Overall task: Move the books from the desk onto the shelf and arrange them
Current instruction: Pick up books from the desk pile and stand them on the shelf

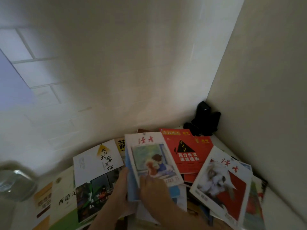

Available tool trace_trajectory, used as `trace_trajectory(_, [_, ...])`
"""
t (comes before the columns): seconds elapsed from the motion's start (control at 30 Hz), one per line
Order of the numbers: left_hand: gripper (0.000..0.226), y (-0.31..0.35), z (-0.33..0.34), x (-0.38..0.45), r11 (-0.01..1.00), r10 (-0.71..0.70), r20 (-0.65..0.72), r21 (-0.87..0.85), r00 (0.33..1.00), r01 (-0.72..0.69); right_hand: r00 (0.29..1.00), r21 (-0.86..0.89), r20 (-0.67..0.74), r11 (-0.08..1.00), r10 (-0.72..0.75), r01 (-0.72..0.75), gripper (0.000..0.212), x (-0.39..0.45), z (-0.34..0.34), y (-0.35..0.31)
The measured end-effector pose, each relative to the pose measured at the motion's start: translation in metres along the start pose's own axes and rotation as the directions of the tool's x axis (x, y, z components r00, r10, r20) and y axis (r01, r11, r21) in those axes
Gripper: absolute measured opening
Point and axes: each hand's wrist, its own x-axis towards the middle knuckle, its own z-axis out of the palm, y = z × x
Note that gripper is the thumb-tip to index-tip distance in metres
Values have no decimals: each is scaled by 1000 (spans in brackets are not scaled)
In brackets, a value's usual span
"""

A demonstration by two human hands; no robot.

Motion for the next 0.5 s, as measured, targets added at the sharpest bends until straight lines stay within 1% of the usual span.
trace_trajectory(0.03, [59,1,2,0,1000,9,22,9,1000,-9,1000,49,19,999,-21,20,36,-4,1,-8])
trace_trajectory(0.07, [66,4,3,-2,1000,-10,60,-7,998,10,998,135,21,990,-52,49,36,-6,1,-5])
trace_trajectory(0.1, [59,7,2,-4,999,-35,54,40,998,33,996,232,-34,969,-80,85,34,-7,-3,3])
trace_trajectory(0.13, [52,6,-1,-1,993,1,24,120,1000,-4,988,312,-81,938,-132,151,36,-7,-2,18])
trace_trajectory(0.17, [50,1,-5,6,974,51,-17,222,999,-46,976,372,-136,905,-168,208,44,-7,-5,35])
trace_trajectory(0.2, [50,-1,-7,8,952,99,-28,295,995,-87,978,449,-180,875,-110,181,51,-6,-6,56])
trace_trajectory(0.23, [48,-5,-8,8,943,122,-34,315,992,-105,983,548,-179,834,46,61,56,-4,-7,79])
trace_trajectory(0.27, [44,-8,-10,8,941,135,-34,318,990,-118,969,601,-133,795,209,-89,58,-1,-3,102])
trace_trajectory(0.3, [40,-10,-13,7,940,151,-36,314,988,-132,954,562,-14,791,300,-240,63,1,5,123])
trace_trajectory(0.33, [36,-13,-18,6,942,167,-38,300,985,-148,940,472,120,814,320,-337,75,3,15,139])
trace_trajectory(0.37, [32,-14,-25,6,946,167,-40,288,985,-149,919,394,243,834,309,-385,87,6,24,150])
trace_trajectory(0.4, [31,-14,-33,6,945,168,-28,288,985,-153,903,350,322,850,285,-393,95,10,33,157])
trace_trajectory(0.43, [31,-11,-39,4,945,161,-12,291,987,-150,895,328,364,864,258,-383,100,13,37,159])
trace_trajectory(0.5, [36,-5,-47,4,944,148,31,295,989,-150,895,325,391,878,213,-351,106,17,47,155])
